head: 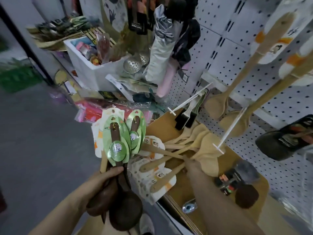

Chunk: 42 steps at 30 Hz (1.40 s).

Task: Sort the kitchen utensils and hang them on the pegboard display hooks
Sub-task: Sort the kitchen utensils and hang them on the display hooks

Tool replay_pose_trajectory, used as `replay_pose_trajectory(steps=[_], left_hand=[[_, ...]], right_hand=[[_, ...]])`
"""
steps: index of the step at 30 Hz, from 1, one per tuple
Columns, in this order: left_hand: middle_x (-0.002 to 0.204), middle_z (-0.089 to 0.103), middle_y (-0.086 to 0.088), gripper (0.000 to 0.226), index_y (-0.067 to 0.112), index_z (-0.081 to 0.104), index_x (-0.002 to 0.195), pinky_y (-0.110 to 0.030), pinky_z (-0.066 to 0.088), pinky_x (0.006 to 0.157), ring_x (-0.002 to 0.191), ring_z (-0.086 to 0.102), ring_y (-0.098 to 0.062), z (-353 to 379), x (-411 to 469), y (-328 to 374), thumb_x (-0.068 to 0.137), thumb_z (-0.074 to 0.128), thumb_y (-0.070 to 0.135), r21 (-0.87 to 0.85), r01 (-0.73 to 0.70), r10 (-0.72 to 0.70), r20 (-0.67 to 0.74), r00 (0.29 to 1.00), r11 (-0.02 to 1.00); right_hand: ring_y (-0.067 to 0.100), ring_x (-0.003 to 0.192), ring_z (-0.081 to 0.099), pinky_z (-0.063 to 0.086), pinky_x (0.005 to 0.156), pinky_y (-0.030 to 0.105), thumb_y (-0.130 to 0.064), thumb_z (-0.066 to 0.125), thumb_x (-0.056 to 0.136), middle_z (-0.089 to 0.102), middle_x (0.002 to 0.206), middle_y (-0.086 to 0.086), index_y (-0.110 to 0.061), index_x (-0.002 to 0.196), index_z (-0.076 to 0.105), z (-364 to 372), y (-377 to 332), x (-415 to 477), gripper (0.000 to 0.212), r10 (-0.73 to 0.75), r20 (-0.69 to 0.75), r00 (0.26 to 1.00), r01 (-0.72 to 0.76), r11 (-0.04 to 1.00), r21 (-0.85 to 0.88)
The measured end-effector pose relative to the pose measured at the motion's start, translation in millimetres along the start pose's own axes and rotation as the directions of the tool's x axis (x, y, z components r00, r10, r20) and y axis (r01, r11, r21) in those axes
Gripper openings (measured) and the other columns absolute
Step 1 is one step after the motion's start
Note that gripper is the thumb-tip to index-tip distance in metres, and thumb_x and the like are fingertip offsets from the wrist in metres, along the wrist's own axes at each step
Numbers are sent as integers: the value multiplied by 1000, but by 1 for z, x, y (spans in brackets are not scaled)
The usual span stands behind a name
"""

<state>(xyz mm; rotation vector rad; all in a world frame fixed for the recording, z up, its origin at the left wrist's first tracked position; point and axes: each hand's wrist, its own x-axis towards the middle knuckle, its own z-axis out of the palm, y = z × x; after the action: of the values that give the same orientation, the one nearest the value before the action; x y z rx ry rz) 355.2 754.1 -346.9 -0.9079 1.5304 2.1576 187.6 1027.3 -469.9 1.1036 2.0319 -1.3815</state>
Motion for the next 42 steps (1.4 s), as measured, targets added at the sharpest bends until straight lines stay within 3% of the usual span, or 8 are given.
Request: replay_pose_trajectory(steps=[9,13,17,25,28,32,37,42], left_hand=[[95,72,-21,60,6,65,116,-42,49,90,87,70,-34,-17,10,-17,65,85,31,-128,26,-37,-85,996,991],[75,72,-14,75,5,71,98,-31,50,62,62,69,-23,-14,11,-16,36,93,41,-100,8,-17,-84,996,995],[80,74,-13,47,2,68,104,-34,48,70,66,71,-22,-8,11,-12,65,83,24,-83,1,-10,-104,995,997],[98,74,-11,75,12,68,111,-35,52,81,89,71,-26,15,7,2,46,85,44,15,19,-18,-45,999,1000],[89,75,-13,71,5,67,109,-28,52,67,77,71,-23,32,4,6,51,87,41,3,20,-20,23,1000,1000],[63,71,-4,15,-2,62,98,-17,48,46,53,67,-11,61,-2,12,86,65,7,-7,36,-36,87,996,999],[96,73,-16,28,-2,61,116,-28,56,61,81,72,-24,76,1,9,89,55,-4,63,46,-58,209,976,997],[78,69,-14,23,-2,58,112,-27,53,54,65,69,-21,104,-4,-3,90,54,-6,202,48,-101,263,959,978]], right_hand=[[18,50,42,39,50,30,-21,68,91,52,67,8,-7,95,59,42,-41,25,17,-17,96,995,-13,955,297],[18,51,43,34,46,27,-15,67,92,57,75,9,-9,96,60,51,-55,39,10,-64,154,986,15,953,301],[17,55,46,35,40,23,-15,67,93,58,76,8,-10,94,59,50,-65,46,9,-95,196,976,38,960,279],[28,96,59,45,75,34,-43,63,92,62,118,11,-6,125,50,32,-57,-33,51,-239,-9,971,236,963,-133],[19,93,58,44,77,31,-41,60,94,63,108,5,-18,105,57,23,-43,-106,25,-393,193,899,413,908,-74],[14,83,66,48,67,25,-44,74,82,71,93,5,-14,96,65,18,-16,-158,35,-388,530,754,487,872,-53],[18,93,65,55,81,32,-28,83,76,68,93,-4,-25,94,64,-6,-5,-162,26,-398,431,810,483,869,-106],[20,93,66,52,77,22,-22,65,91,71,103,5,-10,107,72,-58,17,-176,22,-412,288,864,472,862,-184]])
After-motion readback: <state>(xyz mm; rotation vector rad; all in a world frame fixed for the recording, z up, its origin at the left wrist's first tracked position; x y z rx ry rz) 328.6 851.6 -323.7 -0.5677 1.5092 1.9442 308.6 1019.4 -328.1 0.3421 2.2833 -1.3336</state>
